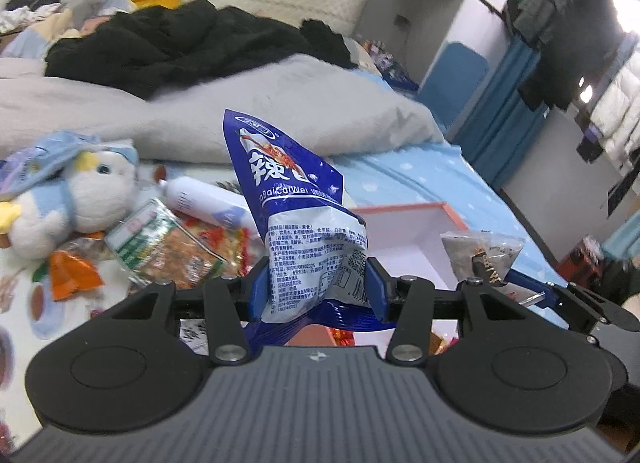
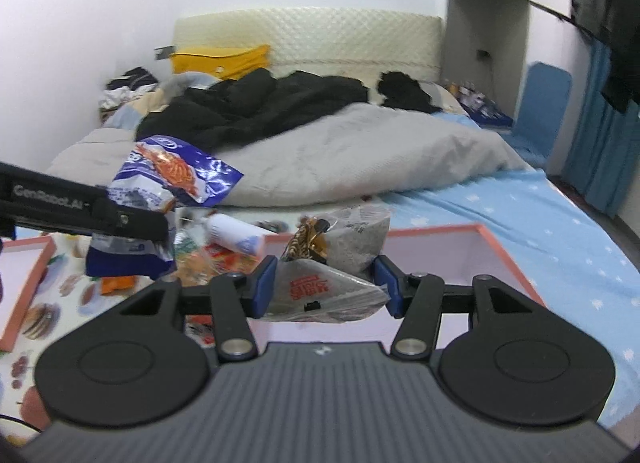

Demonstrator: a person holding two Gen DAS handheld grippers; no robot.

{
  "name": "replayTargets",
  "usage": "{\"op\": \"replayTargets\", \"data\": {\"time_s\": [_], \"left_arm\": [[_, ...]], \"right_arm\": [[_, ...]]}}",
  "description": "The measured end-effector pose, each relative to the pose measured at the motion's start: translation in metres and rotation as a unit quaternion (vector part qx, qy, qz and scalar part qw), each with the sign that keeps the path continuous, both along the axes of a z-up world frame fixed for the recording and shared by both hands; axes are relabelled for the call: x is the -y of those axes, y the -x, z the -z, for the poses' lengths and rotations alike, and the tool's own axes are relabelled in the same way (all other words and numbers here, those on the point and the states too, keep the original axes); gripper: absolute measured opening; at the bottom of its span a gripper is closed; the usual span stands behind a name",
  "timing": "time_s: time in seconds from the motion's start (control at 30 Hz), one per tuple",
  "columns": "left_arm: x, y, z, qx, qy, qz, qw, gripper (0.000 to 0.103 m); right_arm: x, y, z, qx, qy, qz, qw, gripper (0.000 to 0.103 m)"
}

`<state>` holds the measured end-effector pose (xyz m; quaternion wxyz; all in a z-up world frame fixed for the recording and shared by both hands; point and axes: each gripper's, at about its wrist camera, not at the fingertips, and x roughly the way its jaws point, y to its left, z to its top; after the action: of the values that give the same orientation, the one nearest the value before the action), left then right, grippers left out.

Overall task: Organize snacks
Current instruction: 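Carry both held bags over the open pink box, then open both tools to release the bags into the pink box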

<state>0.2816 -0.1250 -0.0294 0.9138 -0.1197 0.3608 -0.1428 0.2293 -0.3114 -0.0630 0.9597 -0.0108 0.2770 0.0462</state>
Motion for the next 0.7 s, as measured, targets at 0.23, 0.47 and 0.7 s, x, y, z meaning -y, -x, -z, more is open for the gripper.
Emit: {"op": "replayTargets", "data": {"time_s": [0.23,0.47,0.7], "left_arm": [[0.043,-0.026,0.038,-0.025,-0.012,0.037,0.9989,0.055],[0.07,-0.047,0.084,-0.063,-0.035,0.067,0.9952,0.055],[0.08,-0.057,0.103,-0.067,-0.046,0.08,0.9934,0.055]], "right_arm": [[0.039,-0.008,0.037,-0.024,0.003,0.041,0.999,0.056],[0.066,-0.008,0.079,-0.059,-0.022,0.07,0.996,0.056],[0.071,-0.004,0.1,-0.072,-0.043,0.075,0.994,0.056]]}}
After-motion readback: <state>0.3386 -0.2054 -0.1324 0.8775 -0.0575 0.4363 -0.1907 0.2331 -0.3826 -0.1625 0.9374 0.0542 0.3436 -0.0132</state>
